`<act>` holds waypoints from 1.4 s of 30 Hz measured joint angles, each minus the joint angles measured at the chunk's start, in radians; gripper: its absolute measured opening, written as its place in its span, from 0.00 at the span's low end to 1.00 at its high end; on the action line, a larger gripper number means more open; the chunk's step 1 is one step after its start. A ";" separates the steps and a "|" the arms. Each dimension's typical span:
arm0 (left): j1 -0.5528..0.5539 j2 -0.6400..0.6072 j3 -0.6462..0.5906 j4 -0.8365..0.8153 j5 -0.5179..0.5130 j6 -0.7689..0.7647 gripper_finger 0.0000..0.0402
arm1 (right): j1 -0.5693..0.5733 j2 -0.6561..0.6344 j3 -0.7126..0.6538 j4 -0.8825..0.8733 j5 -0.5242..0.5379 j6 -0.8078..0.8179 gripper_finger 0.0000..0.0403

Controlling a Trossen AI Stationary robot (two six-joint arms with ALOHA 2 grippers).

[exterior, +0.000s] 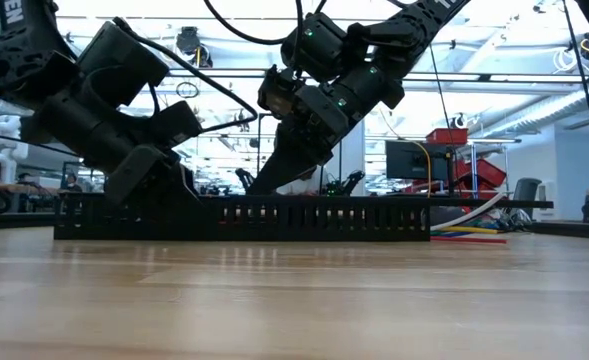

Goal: Ziptie cables
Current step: Insert the cable duct cover

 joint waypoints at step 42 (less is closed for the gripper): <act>0.003 0.000 0.001 0.008 0.016 -0.042 0.60 | -0.037 -0.014 0.005 -0.007 -0.004 -0.097 0.00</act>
